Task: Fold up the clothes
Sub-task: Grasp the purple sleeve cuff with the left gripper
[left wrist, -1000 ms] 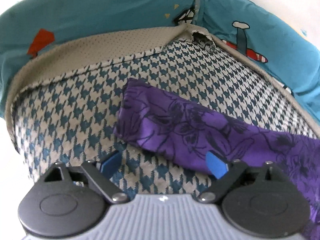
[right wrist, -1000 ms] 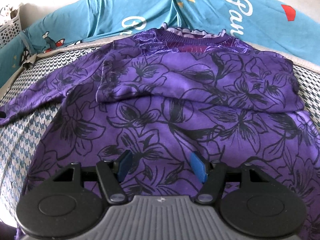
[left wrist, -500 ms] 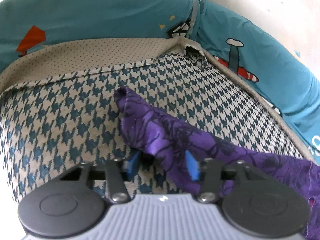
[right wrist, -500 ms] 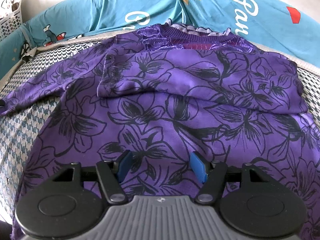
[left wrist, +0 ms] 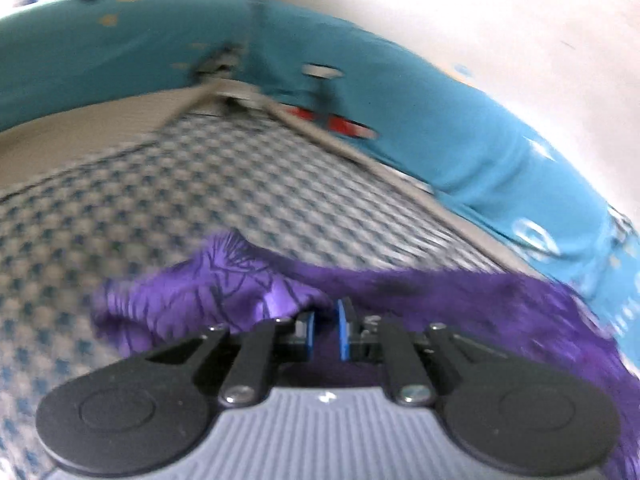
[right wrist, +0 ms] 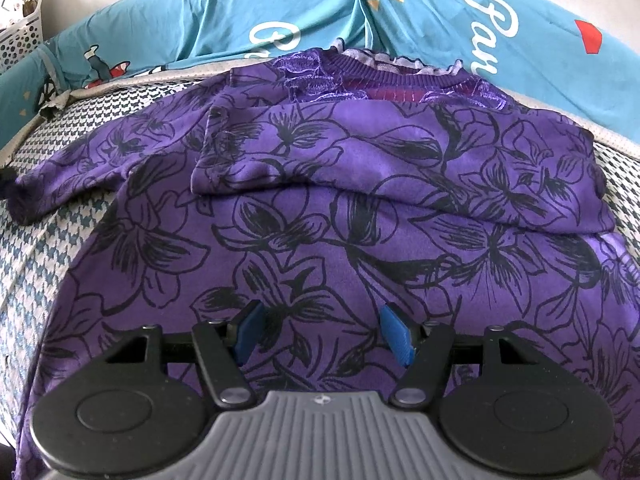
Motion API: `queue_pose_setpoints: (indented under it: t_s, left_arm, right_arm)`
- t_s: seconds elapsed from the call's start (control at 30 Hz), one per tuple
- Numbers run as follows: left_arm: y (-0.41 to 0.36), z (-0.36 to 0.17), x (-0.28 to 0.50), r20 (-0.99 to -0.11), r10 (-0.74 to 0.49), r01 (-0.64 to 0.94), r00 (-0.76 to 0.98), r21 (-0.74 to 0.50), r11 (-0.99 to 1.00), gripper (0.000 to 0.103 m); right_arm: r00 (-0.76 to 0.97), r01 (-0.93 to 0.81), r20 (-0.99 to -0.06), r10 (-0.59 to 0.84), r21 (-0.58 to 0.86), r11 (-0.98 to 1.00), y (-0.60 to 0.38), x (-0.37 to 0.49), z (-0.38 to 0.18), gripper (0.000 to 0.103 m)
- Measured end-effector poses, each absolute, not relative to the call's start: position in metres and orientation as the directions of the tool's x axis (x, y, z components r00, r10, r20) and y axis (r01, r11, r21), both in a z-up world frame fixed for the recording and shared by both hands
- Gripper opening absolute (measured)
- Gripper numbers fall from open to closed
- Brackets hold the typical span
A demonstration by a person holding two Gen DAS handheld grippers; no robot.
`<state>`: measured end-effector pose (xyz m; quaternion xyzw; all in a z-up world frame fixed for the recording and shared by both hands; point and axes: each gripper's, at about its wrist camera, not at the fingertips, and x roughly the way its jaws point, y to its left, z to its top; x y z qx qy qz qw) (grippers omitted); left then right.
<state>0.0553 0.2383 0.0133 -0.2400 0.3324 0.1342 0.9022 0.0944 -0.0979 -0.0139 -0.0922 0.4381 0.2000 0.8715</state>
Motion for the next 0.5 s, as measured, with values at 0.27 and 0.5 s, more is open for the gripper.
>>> queue_pose_setpoints:
  t_s: [0.27, 0.5]
  left_arm:
    - [0.152, 0.012, 0.062, -0.671, -0.190, -0.054, 0.717, -0.324, 0.944, 0.057]
    - [0.135, 0.023, 0.053, -0.649, -0.127, -0.060, 0.750, -0.259, 0.964, 0.081]
  right_arm:
    - [0.539, -0.433, -0.800, 0.264, 0.006, 0.902, -0.097, 0.094, -0.014, 0.064]
    - [0.537, -0.432, -0.800, 0.269, 0.013, 0.902, -0.096, 0.094, -0.014, 0.065]
